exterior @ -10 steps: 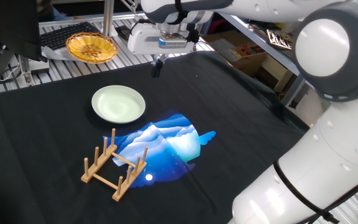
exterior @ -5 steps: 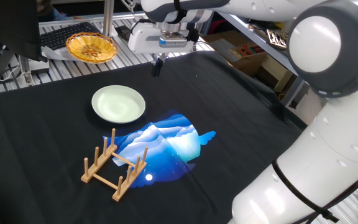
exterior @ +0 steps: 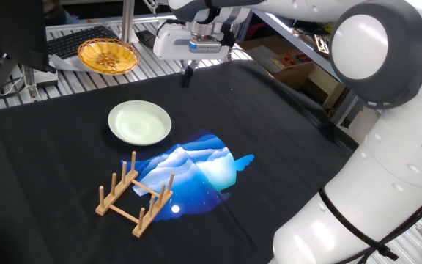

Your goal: Put the dish on the dish rack

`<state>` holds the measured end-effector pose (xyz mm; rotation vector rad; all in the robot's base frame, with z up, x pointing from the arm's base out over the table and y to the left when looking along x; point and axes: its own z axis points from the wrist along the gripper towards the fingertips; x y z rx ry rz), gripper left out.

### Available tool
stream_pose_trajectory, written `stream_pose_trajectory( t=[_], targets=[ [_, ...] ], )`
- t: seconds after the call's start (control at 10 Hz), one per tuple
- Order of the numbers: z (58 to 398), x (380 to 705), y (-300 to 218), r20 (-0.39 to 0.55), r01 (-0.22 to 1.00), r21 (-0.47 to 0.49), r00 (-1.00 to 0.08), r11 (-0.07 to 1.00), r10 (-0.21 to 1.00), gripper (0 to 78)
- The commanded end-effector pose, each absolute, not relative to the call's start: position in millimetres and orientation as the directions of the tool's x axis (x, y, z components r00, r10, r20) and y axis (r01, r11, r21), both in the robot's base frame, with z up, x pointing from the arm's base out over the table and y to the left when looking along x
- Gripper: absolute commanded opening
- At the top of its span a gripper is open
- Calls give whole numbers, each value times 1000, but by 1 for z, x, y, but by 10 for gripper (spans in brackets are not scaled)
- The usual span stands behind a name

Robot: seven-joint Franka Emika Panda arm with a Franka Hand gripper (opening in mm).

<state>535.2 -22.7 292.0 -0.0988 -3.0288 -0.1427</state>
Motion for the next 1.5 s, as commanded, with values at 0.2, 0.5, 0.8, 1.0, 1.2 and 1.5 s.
stream_pose_trajectory(
  t=[0.2,0.5,0.8,1.0,1.2,1.5],
  targets=[
    [291,536,-24,103,85,92,-992,992,75,0],
    [291,536,-24,97,76,92,-993,993,67,0],
    [291,536,-24,105,102,91,-990,991,92,0],
    [291,536,-24,123,140,84,-984,987,129,0],
    [291,536,-24,137,196,64,-973,979,185,0],
    [291,536,-24,144,239,51,-963,970,230,0]
  ],
)
